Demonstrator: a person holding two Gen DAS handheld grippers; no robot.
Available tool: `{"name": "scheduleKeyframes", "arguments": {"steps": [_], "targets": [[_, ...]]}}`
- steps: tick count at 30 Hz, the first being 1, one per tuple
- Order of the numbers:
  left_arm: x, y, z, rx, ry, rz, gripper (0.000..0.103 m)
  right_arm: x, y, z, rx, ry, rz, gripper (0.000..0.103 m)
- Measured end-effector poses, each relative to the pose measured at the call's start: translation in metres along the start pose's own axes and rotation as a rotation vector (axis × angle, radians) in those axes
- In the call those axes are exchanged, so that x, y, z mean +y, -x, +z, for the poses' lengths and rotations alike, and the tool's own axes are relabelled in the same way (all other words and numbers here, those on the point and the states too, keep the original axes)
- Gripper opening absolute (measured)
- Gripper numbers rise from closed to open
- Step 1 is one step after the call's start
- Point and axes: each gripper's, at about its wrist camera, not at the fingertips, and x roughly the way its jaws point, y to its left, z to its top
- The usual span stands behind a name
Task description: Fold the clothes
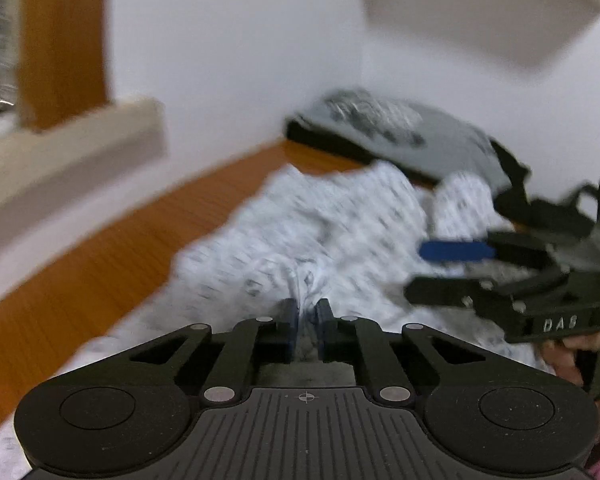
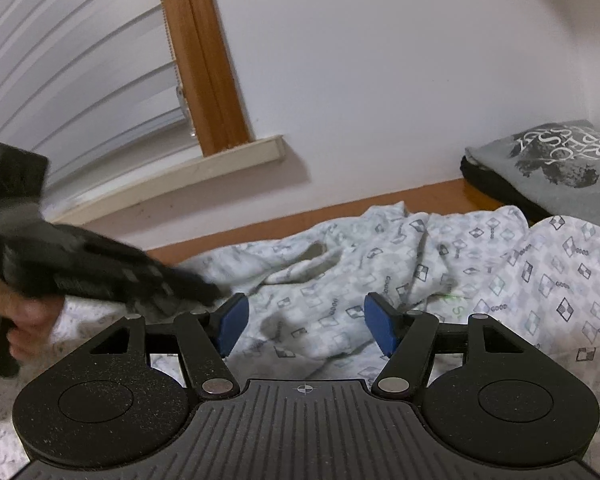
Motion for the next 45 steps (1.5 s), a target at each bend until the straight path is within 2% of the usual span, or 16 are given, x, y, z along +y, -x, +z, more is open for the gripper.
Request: {"name": "scheduleKeyframes", "arguments": {"steps": [6, 11, 14, 17, 19, 20, 22, 24, 27, 28, 30, 31, 34, 43, 44, 45], "targets": [[0.063, 0.089, -0.004, -0.176, 0.187, 0.042, 0.008, 0.004, -0.002, 0.000, 0.008, 0.036, -0.012, 0.064], [0.108, 0.154, -0.041, -0.241, 0.319, 0.098, 0.008, 0.011, -0.007, 0.000, 0.031, 0.087, -0.014, 0.066], [0.126, 0.167, -0.074, -0.203, 0.405, 0.097, 0.008, 0.018, -0.010, -0.002, 0.036, 0.128, -0.023, 0.066], [0.140, 0.157, -0.108, -0.090, 0.466, 0.115, 0.010, 0.020, -0.012, -0.004, 0.037, 0.133, -0.020, 0.066], [0.145, 0.151, -0.121, -0.052, 0.473, 0.148, 0.010, 0.019, -0.013, -0.004, 0.041, 0.124, -0.013, 0.066], [0.148, 0.152, -0.124, -0.054, 0.475, 0.159, 0.017, 0.019, -0.014, -0.005, 0.043, 0.121, -0.012, 0.066], [0.149, 0.155, -0.121, -0.071, 0.453, 0.190, 0.026, 0.019, -0.014, -0.006, 0.044, 0.123, -0.012, 0.066], [0.145, 0.158, -0.113, -0.092, 0.417, 0.225, 0.043, 0.020, -0.014, -0.006, 0.044, 0.131, -0.017, 0.066], [0.130, 0.155, -0.099, -0.113, 0.345, 0.241, 0.051, 0.022, -0.013, -0.007, 0.040, 0.145, -0.023, 0.066], [0.123, 0.153, -0.096, -0.119, 0.326, 0.230, 0.054, 0.022, -0.013, -0.007, 0.038, 0.146, -0.025, 0.066], [0.108, 0.146, -0.088, -0.127, 0.290, 0.191, 0.072, 0.022, -0.013, -0.008, 0.038, 0.146, -0.025, 0.066], [0.102, 0.142, -0.086, -0.124, 0.275, 0.166, 0.075, 0.022, -0.013, -0.008, 0.039, 0.145, -0.025, 0.066], [0.088, 0.131, -0.082, -0.109, 0.232, 0.108, 0.077, 0.022, -0.014, -0.008, 0.040, 0.144, -0.025, 0.066], [0.066, 0.086, -0.067, -0.036, 0.100, 0.166, 0.082, 0.023, -0.012, -0.008, 0.034, 0.145, -0.026, 0.066], [0.068, 0.083, -0.066, -0.030, 0.095, 0.185, 0.076, 0.023, -0.012, -0.009, 0.033, 0.144, -0.026, 0.066], [0.069, 0.080, -0.066, -0.026, 0.094, 0.204, 0.047, 0.023, -0.012, -0.009, 0.031, 0.144, -0.026, 0.066]]}}
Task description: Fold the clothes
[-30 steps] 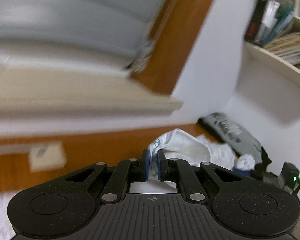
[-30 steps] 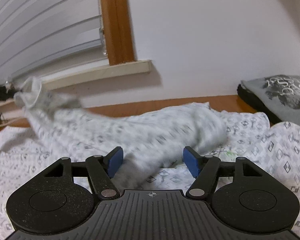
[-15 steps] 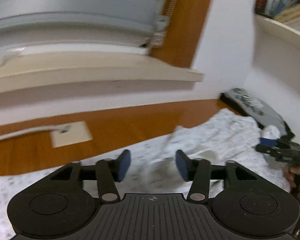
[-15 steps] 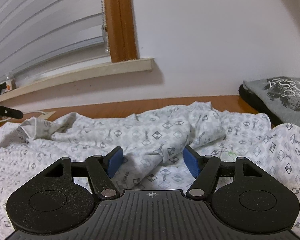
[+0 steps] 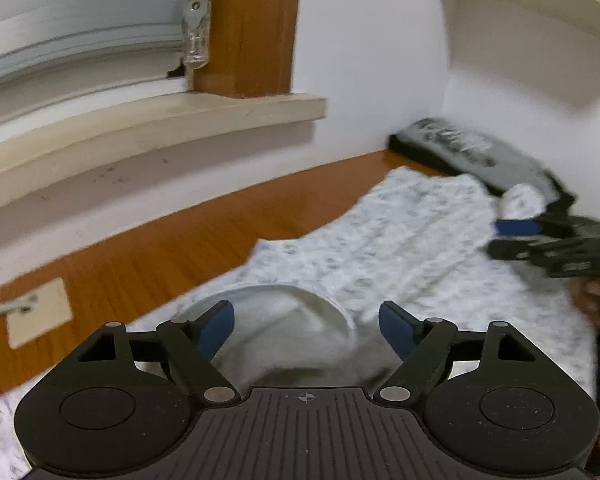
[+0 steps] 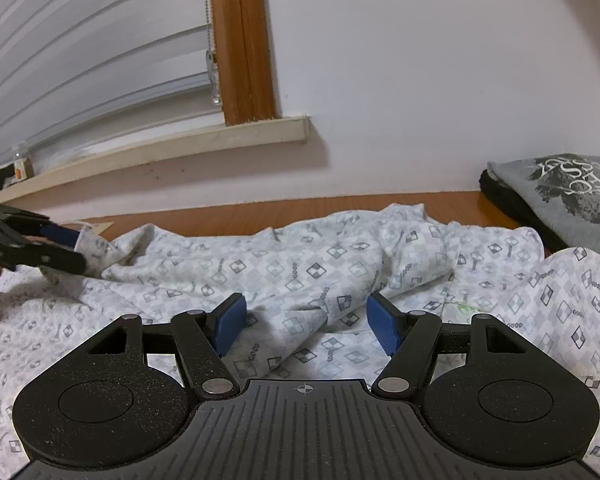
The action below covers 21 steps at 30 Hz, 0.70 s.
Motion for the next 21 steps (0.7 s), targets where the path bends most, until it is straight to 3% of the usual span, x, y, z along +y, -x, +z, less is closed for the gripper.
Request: {"name": "scheduleKeyframes", "arguments": {"steps": [2, 7, 10, 12, 16, 18, 21], "targets": [[0.009, 0.001, 0.001, 0.002, 0.034, 0.000, 0.002, 0.000, 0.001, 0.000, -0.003, -0.001, -0.001, 0.066], [0.059, 0.039, 0.010, -0.104, 0.208, 0.016, 0.002, 0.001, 0.000, -0.001, -0.004, 0.001, 0.001, 0.067], [0.094, 0.045, 0.011, -0.066, 0.308, 0.063, 0.024, 0.002, 0.000, -0.001, -0.007, 0.007, -0.007, 0.069], [0.106, 0.047, 0.005, -0.055, 0.327, 0.093, 0.045, 0.005, 0.000, 0.000, 0.001, 0.023, -0.012, 0.076], [0.117, 0.047, -0.009, -0.024, 0.373, 0.053, 0.052, 0.020, 0.001, 0.006, 0.009, 0.088, -0.022, 0.076], [0.118, 0.044, -0.014, -0.005, 0.394, 0.013, 0.065, 0.033, 0.001, 0.014, 0.007, 0.119, 0.006, 0.075], [0.117, 0.045, -0.020, 0.011, 0.409, -0.038, 0.065, 0.069, -0.004, 0.030, 0.023, 0.234, 0.034, 0.071]]}}
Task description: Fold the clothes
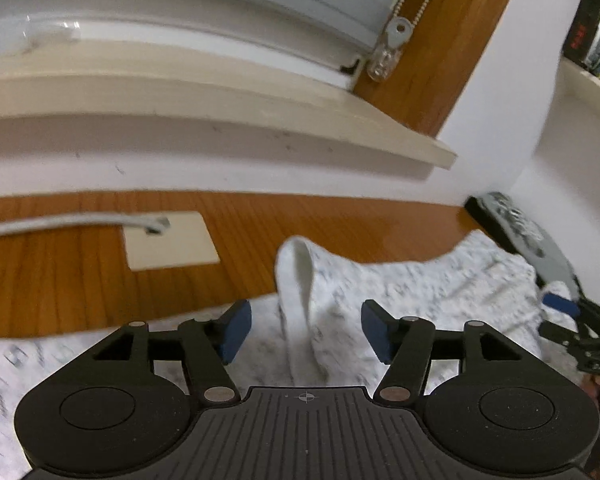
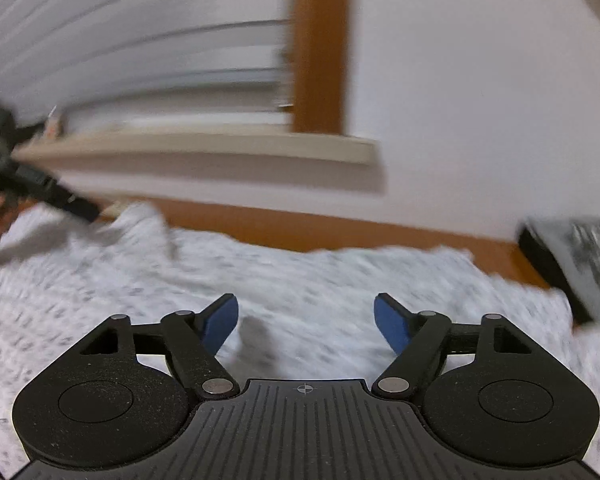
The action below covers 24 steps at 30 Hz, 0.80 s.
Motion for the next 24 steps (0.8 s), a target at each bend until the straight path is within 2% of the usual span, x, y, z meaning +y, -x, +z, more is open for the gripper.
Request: {"name": "scheduleKeyframes", "arguments": {"steps": [4, 6, 8, 9, 14, 18, 22, 23, 24], "targets": [[-0.002, 0.002, -0.007, 0.011, -0.002, -0.016, 0.067, 0.044, -0.015, 0.026, 0.014, 0.113, 0.098, 0.069], [0.000, 0.004, -0.008, 0.004, -0.003, -0.011, 0.067, 0.064, -0.028, 0.037, 0.037, 0.148, 0.163, 0.060], [0.004, 0.010, -0.009, -0.008, 0.004, -0.002, 0.068, 0.083, -0.045, 0.045, 0.069, 0.180, 0.220, 0.043], [0.006, 0.014, -0.009, -0.016, 0.007, 0.008, 0.069, 0.094, -0.054, 0.048, 0.084, 0.198, 0.246, 0.040], [0.020, 0.036, -0.008, -0.053, 0.020, 0.046, 0.071, 0.133, -0.088, 0.061, 0.122, 0.257, 0.319, 0.038], [0.031, 0.046, -0.009, -0.072, 0.058, 0.037, 0.074, 0.155, -0.098, 0.067, 0.133, 0.268, 0.371, 0.038], [0.036, 0.043, -0.005, -0.075, 0.089, 0.017, 0.074, 0.169, -0.113, 0.067, 0.150, 0.294, 0.370, 0.038], [0.036, 0.041, -0.004, -0.071, 0.099, 0.005, 0.075, 0.170, -0.117, 0.067, 0.150, 0.289, 0.369, 0.036], [0.036, 0.038, -0.002, -0.066, 0.109, -0.006, 0.075, 0.166, -0.114, 0.068, 0.138, 0.265, 0.378, 0.028]]}}
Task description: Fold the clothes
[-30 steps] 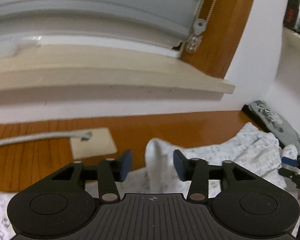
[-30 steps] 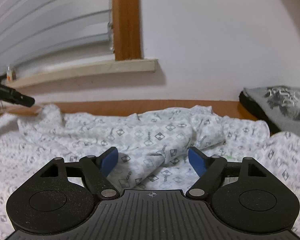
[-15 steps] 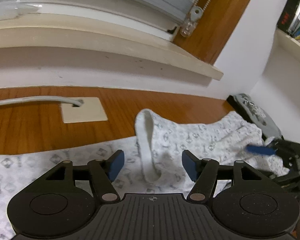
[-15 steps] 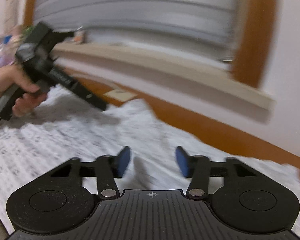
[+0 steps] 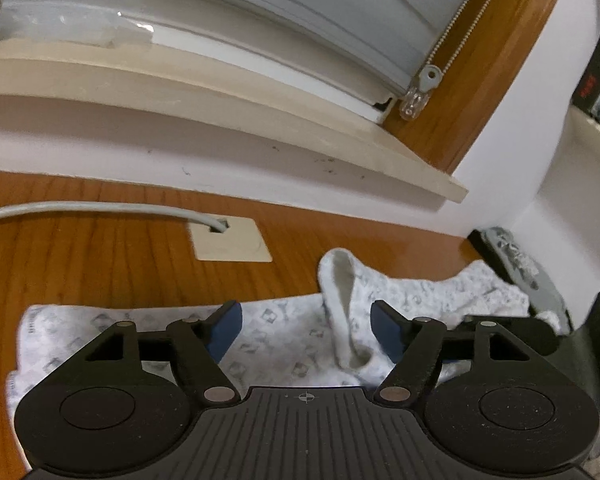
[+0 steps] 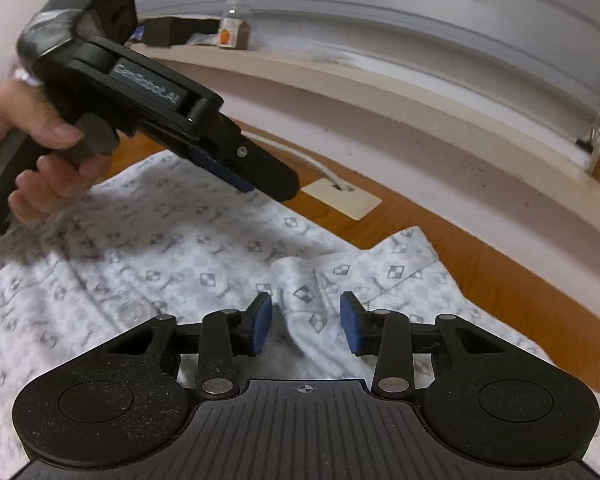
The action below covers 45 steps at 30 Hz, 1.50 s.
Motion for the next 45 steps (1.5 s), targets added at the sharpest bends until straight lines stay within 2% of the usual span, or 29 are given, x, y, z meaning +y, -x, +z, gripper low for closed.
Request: {"name": "scheduleKeyframes", "arguments": {"steps": [1, 7, 14, 16, 17, 19, 20, 21, 27, 29, 33, 38, 41, 43, 45], "targets": [[0.000, -0.003, 0.001, 0.005, 0.010, -0.011, 0.075, -0.003, 0.004, 0.000, -0.018, -0.020, 0.008, 0.012], [-0.006, -0.027, 0.004, 0.056, 0.083, -0.105, 0.077, -0.014, 0.035, -0.003, -0.119, -0.106, 0.039, 0.009], [-0.013, -0.052, 0.003, 0.105, 0.198, -0.178, 0.077, -0.008, 0.052, -0.009, -0.148, -0.104, 0.043, 0.009], [-0.015, -0.055, 0.004, 0.104, 0.221, -0.195, 0.074, -0.007, 0.055, -0.009, -0.158, -0.104, 0.044, 0.009], [-0.016, -0.057, 0.005, 0.103, 0.232, -0.203, 0.067, -0.006, 0.056, -0.009, -0.165, -0.107, 0.044, 0.009], [-0.020, -0.055, 0.007, 0.085, 0.215, -0.204, 0.040, -0.006, 0.059, -0.007, -0.173, -0.109, 0.042, 0.009], [-0.023, -0.054, 0.008, 0.075, 0.204, -0.204, 0.014, -0.005, 0.061, -0.005, -0.189, -0.103, 0.033, 0.009], [-0.026, -0.052, 0.009, 0.064, 0.192, -0.203, 0.006, -0.004, 0.065, -0.003, -0.202, -0.097, 0.028, 0.009], [-0.045, 0.015, 0.015, -0.108, 0.075, -0.200, 0.005, 0.005, 0.085, 0.017, -0.276, -0.077, 0.062, 0.009], [-0.048, 0.041, 0.014, -0.156, 0.038, -0.178, 0.005, 0.016, 0.087, 0.026, -0.297, -0.059, 0.092, 0.008], [-0.035, 0.089, 0.007, -0.230, 0.032, -0.149, 0.005, 0.045, 0.081, 0.040, -0.316, -0.014, 0.162, 0.008], [0.013, 0.107, -0.023, -0.224, 0.054, -0.027, 0.004, 0.070, 0.042, 0.039, -0.241, 0.024, 0.214, 0.010], [0.038, 0.104, -0.035, -0.199, 0.099, 0.000, 0.004, 0.077, 0.025, 0.037, -0.209, 0.015, 0.240, 0.010], [0.047, 0.100, -0.038, -0.185, 0.121, 0.006, 0.004, 0.082, 0.016, 0.041, -0.199, 0.027, 0.241, 0.006], [0.051, 0.097, -0.038, -0.169, 0.131, 0.005, 0.004, 0.086, 0.010, 0.043, -0.184, 0.043, 0.223, 0.006]]}}
